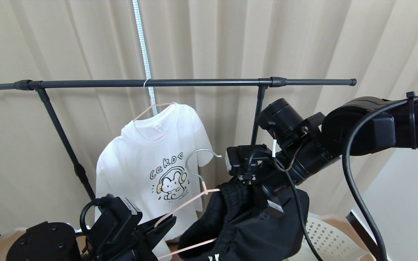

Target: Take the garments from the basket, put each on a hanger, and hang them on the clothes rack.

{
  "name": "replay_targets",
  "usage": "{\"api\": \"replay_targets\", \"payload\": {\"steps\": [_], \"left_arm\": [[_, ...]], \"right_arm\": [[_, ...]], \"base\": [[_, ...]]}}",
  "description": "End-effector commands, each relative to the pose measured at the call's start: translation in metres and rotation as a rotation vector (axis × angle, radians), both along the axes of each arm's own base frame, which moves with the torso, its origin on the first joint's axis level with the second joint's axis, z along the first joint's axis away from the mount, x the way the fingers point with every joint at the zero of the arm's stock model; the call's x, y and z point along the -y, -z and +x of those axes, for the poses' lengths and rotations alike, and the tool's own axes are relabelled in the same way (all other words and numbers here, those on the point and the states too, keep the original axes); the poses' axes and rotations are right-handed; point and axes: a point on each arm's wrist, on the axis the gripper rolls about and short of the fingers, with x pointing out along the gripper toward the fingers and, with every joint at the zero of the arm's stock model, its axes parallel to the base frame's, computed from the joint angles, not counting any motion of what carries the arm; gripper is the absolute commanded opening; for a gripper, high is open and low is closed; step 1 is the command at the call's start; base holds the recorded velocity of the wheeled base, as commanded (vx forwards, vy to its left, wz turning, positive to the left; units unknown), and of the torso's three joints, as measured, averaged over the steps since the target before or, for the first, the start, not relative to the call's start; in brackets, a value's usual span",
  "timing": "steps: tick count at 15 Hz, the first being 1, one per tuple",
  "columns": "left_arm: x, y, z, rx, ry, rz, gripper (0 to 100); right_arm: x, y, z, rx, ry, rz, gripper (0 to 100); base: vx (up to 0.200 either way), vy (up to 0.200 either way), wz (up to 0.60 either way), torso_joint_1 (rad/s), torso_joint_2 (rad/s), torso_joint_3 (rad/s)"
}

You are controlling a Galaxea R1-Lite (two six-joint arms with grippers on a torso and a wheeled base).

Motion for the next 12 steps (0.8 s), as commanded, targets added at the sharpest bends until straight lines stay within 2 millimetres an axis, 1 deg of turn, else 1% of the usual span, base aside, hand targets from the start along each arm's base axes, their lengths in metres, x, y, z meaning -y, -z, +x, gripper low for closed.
{"api": "replay_targets", "payload": {"steps": [1,8,12], "left_arm": [[-0.0001,-0.0003,0.0,0.002,-0.001,-0.001,0],[-0.0003,-0.0003,0.0002,-0.002,-0.004,-0.006,0],[-0.0009,-0.0006,0.0005,0.0,-0.006,-0.006,0]], "right_arm": [[0.0002,-0.0006,-0.0008,0.001,-0.001,0.0,0],[0.002,-0.0036,-0.0024,0.004,0.001,0.005,0],[0.0052,-0.0102,-0.0058,0.015,0.005,0.014,0]], "base": [[0.0,0.0,0.0,0.0,0.0,0.0],[0.0,0.0,0.0,0.0,0.0,0.0],[0.0,0.0,0.0,0.0,0.0,0.0]]}}
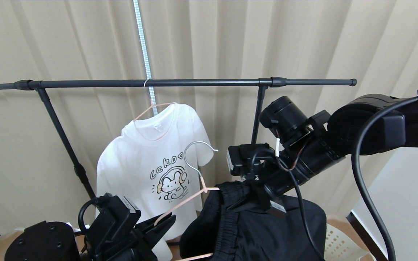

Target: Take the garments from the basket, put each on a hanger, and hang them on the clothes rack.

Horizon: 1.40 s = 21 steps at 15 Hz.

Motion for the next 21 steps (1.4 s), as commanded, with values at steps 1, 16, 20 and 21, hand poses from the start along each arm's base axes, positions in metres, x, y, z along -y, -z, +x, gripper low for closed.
{"api": "replay_targets", "payload": {"steps": [1,16,20,21], "left_arm": [[0.0,0.0,0.0,0.002,-0.002,0.003,0],[-0.026,-0.041,0.017,0.063,-0.092,-0.265,100],[-0.02,-0.03,0.023,-0.086,-0.101,-0.164,100],[-0.019,-0.028,0.024,-0.112,-0.105,-0.147,100]], "right_arm": [[0.002,-0.006,-0.003,0.01,0.003,0.011,0],[0.016,-0.027,-0.013,0.179,0.172,-0.125,0],[0.022,-0.038,-0.018,0.273,0.248,-0.124,0],[0.023,-0.038,-0.018,0.295,0.253,-0.103,0]], "base": [[0.0,0.0,0.0,0.0,0.0,0.0],[0.0,0.0,0.0,0.0,0.0,0.0],[0.0,0.0,0.0,0.0,0.0,0.0],[0.0,0.0,0.0,0.0,0.0,0.0]]}}
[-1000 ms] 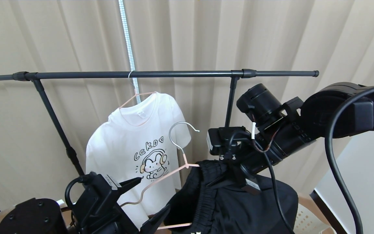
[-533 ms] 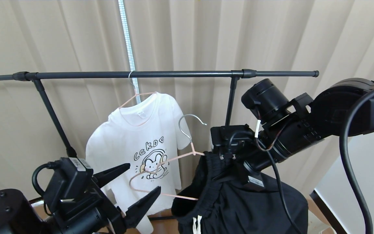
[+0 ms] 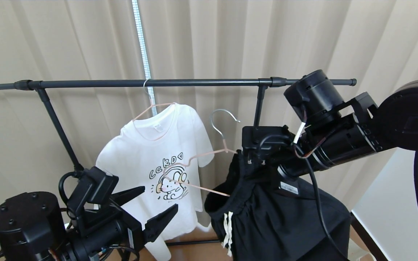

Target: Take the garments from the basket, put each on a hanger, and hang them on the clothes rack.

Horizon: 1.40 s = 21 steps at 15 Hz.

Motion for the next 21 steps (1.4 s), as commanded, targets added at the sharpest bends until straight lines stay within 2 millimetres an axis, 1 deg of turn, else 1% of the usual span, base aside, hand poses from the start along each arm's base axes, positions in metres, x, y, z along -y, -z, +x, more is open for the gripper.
{"api": "replay_targets", "payload": {"steps": [1,3,5,8,9,12,16,19,21], "left_arm": [[0.005,0.0,0.004,-0.029,0.003,0.002,100],[0.014,0.007,0.01,-0.118,-0.003,-0.022,100],[0.025,0.019,0.028,-0.229,-0.052,-0.071,100],[0.033,0.031,0.041,-0.292,-0.102,-0.1,100],[0.035,0.031,0.045,-0.301,-0.124,-0.127,100],[0.038,0.027,0.05,-0.322,-0.147,-0.194,100],[0.04,0.036,0.052,-0.344,-0.151,-0.18,100],[0.042,0.035,0.055,-0.337,-0.15,-0.185,100],[0.044,0.036,0.057,-0.338,-0.15,-0.185,100]], "right_arm": [[0.009,-0.003,-0.005,0.041,0.011,0.028,0],[0.011,-0.002,-0.006,0.095,0.011,0.067,0],[0.014,-0.003,-0.01,0.143,0.009,0.11,0],[0.019,-0.007,-0.019,0.132,-0.024,0.147,0],[0.021,-0.007,-0.022,0.117,-0.046,0.168,0],[0.024,-0.008,-0.026,0.099,-0.075,0.194,0],[0.028,-0.01,-0.033,0.104,-0.078,0.197,0],[0.031,-0.012,-0.04,0.108,-0.084,0.202,0],[0.025,-0.012,-0.045,0.116,-0.113,0.212,0]], "base": [[0.0,0.0,0.0,0.0,0.0,0.0],[0.0,0.0,0.0,0.0,0.0,0.0],[0.0,0.0,0.0,0.0,0.0,0.0],[0.0,0.0,0.0,0.0,0.0,0.0],[0.0,0.0,0.0,0.0,0.0,0.0],[0.0,0.0,0.0,0.0,0.0,0.0],[0.0,0.0,0.0,0.0,0.0,0.0],[0.0,0.0,0.0,0.0,0.0,0.0],[0.0,0.0,0.0,0.0,0.0,0.0]]}}
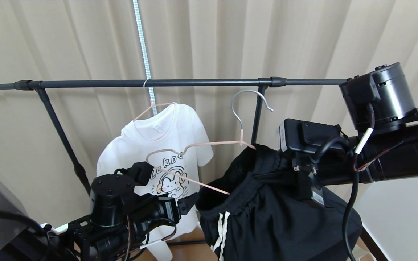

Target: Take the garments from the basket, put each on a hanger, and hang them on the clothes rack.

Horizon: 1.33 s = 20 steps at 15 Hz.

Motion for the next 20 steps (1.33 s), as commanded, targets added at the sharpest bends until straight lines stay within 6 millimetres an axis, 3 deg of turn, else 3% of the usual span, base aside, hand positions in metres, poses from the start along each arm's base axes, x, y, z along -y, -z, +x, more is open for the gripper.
{"api": "replay_targets", "payload": {"steps": [1,13,14,20], "left_arm": [[0.002,0.003,0.002,-0.006,0.002,0.004,100],[0.017,0.007,0.009,-0.002,0.032,0.008,100],[0.018,0.008,0.008,-0.003,0.037,0.011,0],[0.019,0.009,0.002,0.015,0.063,0.047,0]], "right_arm": [[-0.004,0.002,-0.005,0.011,-0.021,0.008,0],[-0.001,-0.004,-0.012,0.051,-0.056,0.065,0],[-0.001,-0.003,-0.011,0.058,-0.054,0.07,0],[0.011,0.0,-0.003,0.05,0.005,0.068,0]], "base": [[0.0,0.0,0.0,0.0,0.0,0.0],[0.0,0.0,0.0,0.0,0.0,0.0],[0.0,0.0,0.0,0.0,0.0,0.0],[0.0,0.0,0.0,0.0,0.0,0.0]]}}
